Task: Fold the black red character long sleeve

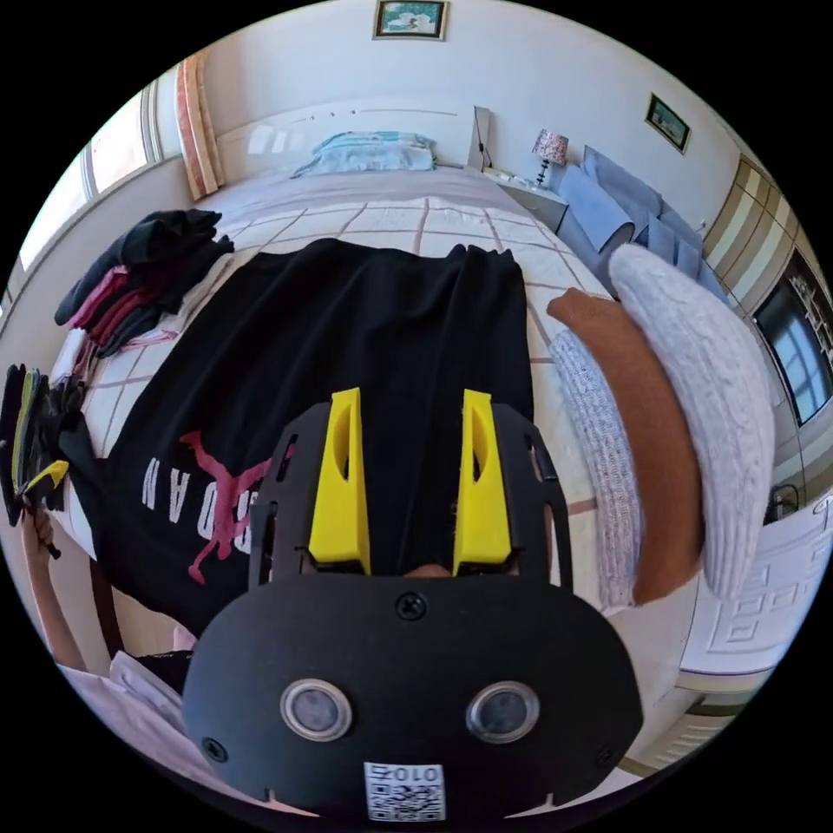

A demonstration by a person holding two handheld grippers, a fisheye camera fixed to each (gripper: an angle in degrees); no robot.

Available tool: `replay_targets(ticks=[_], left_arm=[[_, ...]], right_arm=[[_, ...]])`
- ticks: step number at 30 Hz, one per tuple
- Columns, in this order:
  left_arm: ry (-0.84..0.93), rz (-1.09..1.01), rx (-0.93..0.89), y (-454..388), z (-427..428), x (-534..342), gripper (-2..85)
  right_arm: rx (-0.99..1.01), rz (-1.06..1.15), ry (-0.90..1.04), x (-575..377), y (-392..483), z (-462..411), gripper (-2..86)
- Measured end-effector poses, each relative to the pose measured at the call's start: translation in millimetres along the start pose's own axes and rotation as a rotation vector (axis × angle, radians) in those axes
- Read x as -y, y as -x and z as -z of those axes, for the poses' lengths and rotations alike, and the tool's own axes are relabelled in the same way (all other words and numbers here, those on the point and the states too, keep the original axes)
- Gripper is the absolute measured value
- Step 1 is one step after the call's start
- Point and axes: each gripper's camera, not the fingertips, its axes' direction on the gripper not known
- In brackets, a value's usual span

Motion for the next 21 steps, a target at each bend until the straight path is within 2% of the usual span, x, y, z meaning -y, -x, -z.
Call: replay_targets(ticks=[2,4,6,7,10,13,15,18,21], left_arm=[[-0.018,-0.054,-0.028,-22,-20,5,5.8],[0.041,-0.100,-0.048,-36,-38,16,5.9],[0.091,-0.138,-0.009,-45,-49,27,6.1],[0.090,-0.138,0.008,-46,-50,28,6.1],[0.103,-0.116,0.035,-42,-57,36,6.5],[0.124,-0.134,0.085,-43,-64,45,7.2],[0.134,-0.171,0.156,-50,-68,56,8.3],[0.131,-0.243,0.285,-65,-71,72,10.3],[0.199,-0.309,0.318,-73,-92,90,13.0]], right_arm=[[-0.098,0.018,0.093,15,14,-29,12.3],[-0.231,0.028,0.204,19,16,-57,7.7],[-0.146,0.001,0.168,10,4,-46,5.0],[-0.168,-0.051,0.132,1,-10,-31,4.2],[-0.330,-0.080,0.133,-23,-44,2,3.6],[-0.479,0.010,0.194,-50,-58,14,3.3],[-0.500,0.066,0.203,-68,-55,16,3.3],[-0.677,0.113,0.249,-95,-41,0,3.3],[-0.736,0.126,0.226,-108,-20,-16,3.4]])
